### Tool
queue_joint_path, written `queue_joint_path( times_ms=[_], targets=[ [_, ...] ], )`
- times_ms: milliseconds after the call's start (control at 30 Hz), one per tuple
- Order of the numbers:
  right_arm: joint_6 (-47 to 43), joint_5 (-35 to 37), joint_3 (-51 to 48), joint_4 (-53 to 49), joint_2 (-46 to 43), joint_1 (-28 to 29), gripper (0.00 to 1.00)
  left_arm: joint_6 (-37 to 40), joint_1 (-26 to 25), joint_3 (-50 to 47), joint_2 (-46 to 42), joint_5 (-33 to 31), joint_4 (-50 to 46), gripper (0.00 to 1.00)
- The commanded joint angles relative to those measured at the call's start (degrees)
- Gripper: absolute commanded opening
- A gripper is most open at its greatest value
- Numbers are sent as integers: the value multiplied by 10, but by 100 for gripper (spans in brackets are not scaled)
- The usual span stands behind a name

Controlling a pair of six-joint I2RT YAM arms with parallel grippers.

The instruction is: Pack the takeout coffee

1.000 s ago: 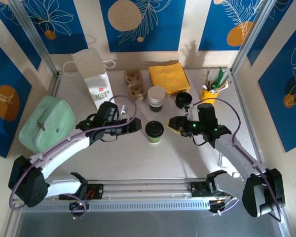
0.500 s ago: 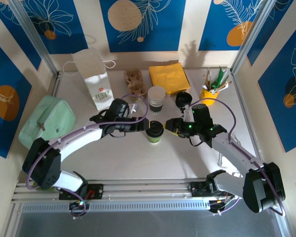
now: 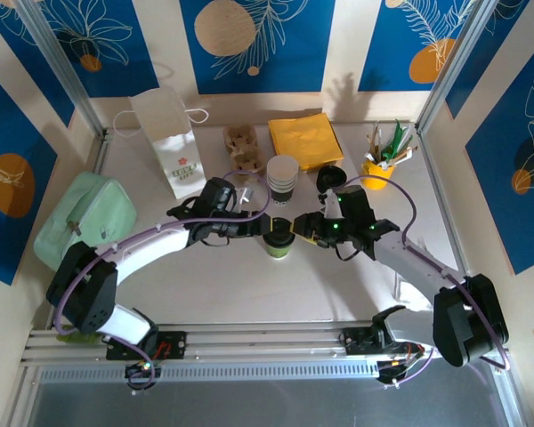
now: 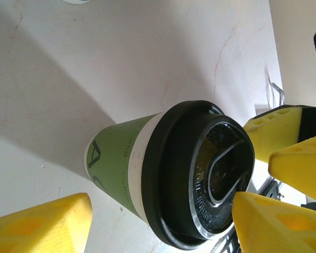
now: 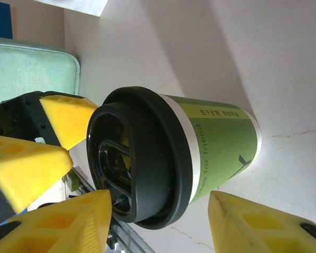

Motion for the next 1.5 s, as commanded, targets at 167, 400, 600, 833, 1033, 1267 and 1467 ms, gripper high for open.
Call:
queue_joint_path(
  times_ms=[167, 400, 600, 833, 1033, 1267, 1467],
  targets=[
    [-6, 10, 20, 9, 9, 4, 52, 1, -5, 16, 19, 13, 11, 68],
    [-5, 15, 25, 11, 18, 4, 51, 0, -4, 15, 23, 11, 7, 67],
    [-5, 16, 33, 10, 30, 4, 51, 1, -4, 18, 24, 10, 3, 66],
    [-8, 18, 40, 3, 40, 5, 51, 1, -4, 17, 28, 6, -3, 65],
    [-10, 18, 45, -1, 52, 4, 51, -1, -3, 15, 33, 5, -6, 65],
    [-12, 16, 47, -6, 61, 4, 50, -5, -3, 13, 35, 6, -9, 65],
    [-13, 19, 45, -7, 65, 4, 50, -6, -1, 14, 34, 8, -9, 65]
  ],
)
